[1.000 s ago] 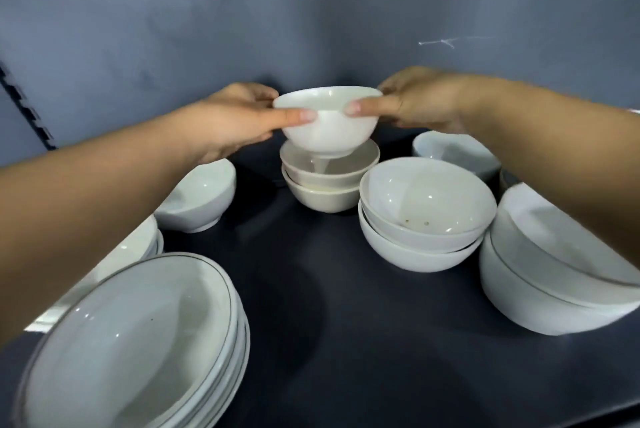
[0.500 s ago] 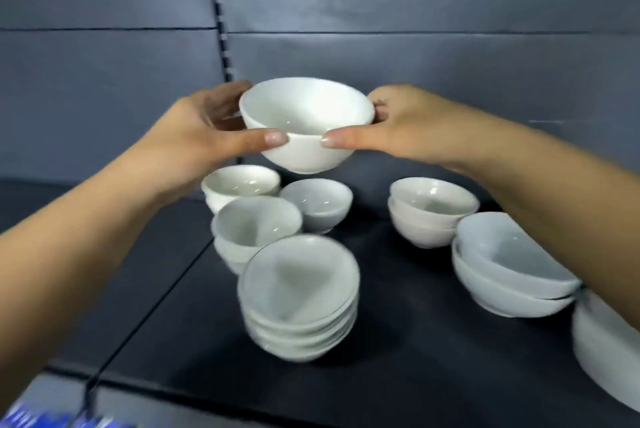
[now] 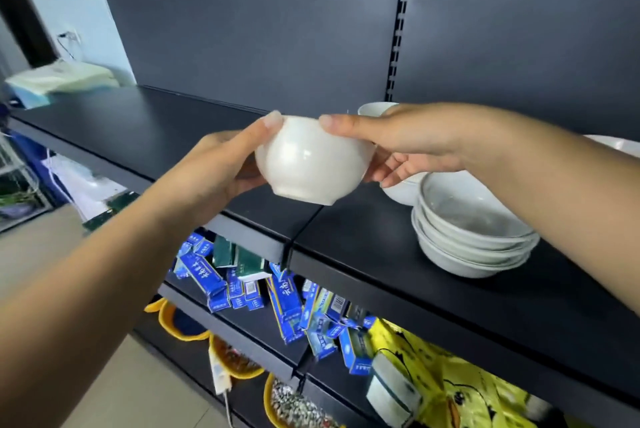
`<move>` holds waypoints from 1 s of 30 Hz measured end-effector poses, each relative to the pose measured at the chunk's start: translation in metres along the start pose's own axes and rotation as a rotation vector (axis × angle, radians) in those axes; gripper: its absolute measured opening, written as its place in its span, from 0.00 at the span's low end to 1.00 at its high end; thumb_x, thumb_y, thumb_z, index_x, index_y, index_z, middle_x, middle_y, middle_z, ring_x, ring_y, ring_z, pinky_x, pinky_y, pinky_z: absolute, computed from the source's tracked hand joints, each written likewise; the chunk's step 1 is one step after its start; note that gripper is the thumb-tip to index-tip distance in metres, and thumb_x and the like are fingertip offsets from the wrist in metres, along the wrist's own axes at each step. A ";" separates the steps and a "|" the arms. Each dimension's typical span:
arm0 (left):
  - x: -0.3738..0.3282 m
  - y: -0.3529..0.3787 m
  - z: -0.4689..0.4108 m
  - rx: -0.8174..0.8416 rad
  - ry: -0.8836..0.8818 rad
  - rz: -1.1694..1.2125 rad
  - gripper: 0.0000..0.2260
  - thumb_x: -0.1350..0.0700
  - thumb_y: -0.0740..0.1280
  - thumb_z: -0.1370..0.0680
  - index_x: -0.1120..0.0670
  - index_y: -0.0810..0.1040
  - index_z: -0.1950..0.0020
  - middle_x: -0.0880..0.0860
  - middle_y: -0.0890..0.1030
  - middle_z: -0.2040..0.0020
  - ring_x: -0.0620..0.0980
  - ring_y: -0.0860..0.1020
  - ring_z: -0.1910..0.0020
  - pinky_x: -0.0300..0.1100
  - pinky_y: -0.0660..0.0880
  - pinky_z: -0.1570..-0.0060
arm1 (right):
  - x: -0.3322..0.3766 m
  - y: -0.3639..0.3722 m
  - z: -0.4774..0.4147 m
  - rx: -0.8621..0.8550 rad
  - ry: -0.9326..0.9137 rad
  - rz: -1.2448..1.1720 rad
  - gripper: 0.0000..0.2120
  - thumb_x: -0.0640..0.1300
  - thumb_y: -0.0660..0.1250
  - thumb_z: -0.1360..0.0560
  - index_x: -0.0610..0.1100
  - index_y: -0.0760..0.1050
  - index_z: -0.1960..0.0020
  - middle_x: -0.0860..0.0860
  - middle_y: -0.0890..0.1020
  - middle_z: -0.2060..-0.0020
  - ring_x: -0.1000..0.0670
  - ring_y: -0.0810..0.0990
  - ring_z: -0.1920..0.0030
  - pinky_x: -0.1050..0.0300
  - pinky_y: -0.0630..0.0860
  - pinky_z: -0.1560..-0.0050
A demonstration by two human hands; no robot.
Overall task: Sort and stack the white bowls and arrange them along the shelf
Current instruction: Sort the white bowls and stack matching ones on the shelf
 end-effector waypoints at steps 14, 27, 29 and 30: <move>0.058 0.011 -0.039 0.560 0.202 -0.130 0.21 0.48 0.74 0.41 0.50 0.79 0.50 0.44 0.84 0.52 0.39 0.80 0.51 0.30 0.74 0.51 | -0.057 0.061 0.027 -0.631 -0.059 -0.191 0.13 0.47 0.74 0.36 0.57 0.75 0.54 0.62 0.81 0.53 0.63 0.78 0.49 0.64 0.73 0.43; 0.072 0.030 -0.056 0.730 0.229 -0.011 0.20 0.59 0.72 0.37 0.51 0.76 0.46 0.42 0.83 0.51 0.36 0.79 0.50 0.26 0.72 0.53 | -0.057 0.069 0.038 -0.796 0.149 0.029 0.21 0.53 0.72 0.36 0.55 0.71 0.45 0.55 0.79 0.44 0.54 0.76 0.41 0.53 0.71 0.37; 0.073 0.032 -0.057 0.754 0.217 -0.026 0.20 0.60 0.74 0.35 0.50 0.76 0.46 0.42 0.82 0.51 0.36 0.79 0.49 0.26 0.72 0.53 | -0.051 0.065 0.040 -0.796 0.200 0.148 0.18 0.53 0.72 0.34 0.54 0.71 0.46 0.54 0.80 0.45 0.54 0.77 0.43 0.59 0.71 0.40; 0.073 0.031 -0.059 0.766 0.206 -0.032 0.18 0.59 0.74 0.34 0.50 0.76 0.46 0.40 0.83 0.51 0.34 0.79 0.50 0.26 0.72 0.53 | -0.047 0.064 0.042 -0.783 0.237 0.225 0.17 0.53 0.72 0.33 0.54 0.72 0.48 0.54 0.80 0.47 0.54 0.77 0.44 0.61 0.70 0.44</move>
Point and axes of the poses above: each hand's wrist, its own z-axis away from the middle knuckle, its own y-axis out of the palm, x = y × z, the point moved 5 cm from there along -z, towards the middle knuckle
